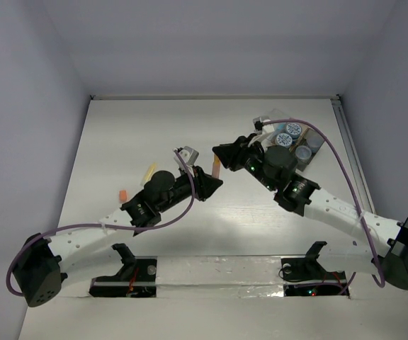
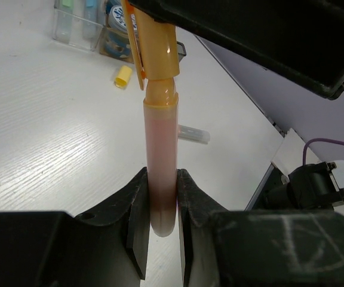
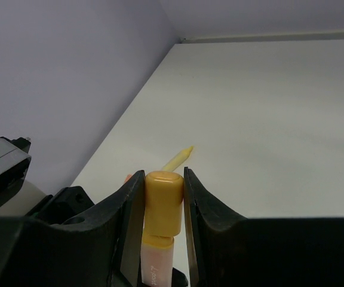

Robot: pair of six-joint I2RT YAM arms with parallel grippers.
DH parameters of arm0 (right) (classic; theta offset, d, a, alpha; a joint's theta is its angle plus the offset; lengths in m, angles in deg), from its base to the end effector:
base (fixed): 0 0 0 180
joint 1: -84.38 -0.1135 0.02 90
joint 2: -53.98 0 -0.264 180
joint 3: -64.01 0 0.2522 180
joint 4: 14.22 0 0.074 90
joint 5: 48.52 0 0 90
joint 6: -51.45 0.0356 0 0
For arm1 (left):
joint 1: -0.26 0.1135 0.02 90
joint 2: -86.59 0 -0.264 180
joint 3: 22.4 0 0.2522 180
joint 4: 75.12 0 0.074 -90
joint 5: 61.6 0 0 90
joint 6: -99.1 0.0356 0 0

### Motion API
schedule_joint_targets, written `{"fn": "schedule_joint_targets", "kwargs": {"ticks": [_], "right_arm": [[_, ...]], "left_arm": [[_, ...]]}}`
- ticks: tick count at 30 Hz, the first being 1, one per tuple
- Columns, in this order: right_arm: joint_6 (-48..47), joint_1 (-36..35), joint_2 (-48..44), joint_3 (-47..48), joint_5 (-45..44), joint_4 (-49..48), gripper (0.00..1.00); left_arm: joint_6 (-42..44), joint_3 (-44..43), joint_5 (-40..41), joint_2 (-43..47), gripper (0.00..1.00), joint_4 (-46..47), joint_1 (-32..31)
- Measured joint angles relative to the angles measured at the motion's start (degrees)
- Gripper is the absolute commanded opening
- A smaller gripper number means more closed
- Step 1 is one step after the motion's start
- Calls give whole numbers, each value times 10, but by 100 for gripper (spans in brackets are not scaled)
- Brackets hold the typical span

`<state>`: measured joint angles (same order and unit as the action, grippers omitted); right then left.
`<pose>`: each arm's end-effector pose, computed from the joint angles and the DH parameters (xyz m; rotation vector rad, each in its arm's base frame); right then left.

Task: Sort the stationery into containers
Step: Close the pen cap on the pen.

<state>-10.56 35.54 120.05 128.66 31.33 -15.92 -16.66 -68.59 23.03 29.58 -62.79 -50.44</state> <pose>0.1851 0.2022 0.3491 -0.1523 1.6336 0.9067 0.1452 -0.1827 0.2905 0.4353 1.5992 -1.1127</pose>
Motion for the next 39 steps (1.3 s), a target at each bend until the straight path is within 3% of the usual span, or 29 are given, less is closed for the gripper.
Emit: {"fn": "schedule_joint_targets", "kwargs": {"ticks": [18,39], "right_arm": [[-26,-46,10,-12,-96,-7,0],[-8,-44,-5,-48,-8,-13,0]], "left_arm": [[9,-23,40,-43,0,-7,-7],[66,-89,52,-27,0,-203,-16]]}}
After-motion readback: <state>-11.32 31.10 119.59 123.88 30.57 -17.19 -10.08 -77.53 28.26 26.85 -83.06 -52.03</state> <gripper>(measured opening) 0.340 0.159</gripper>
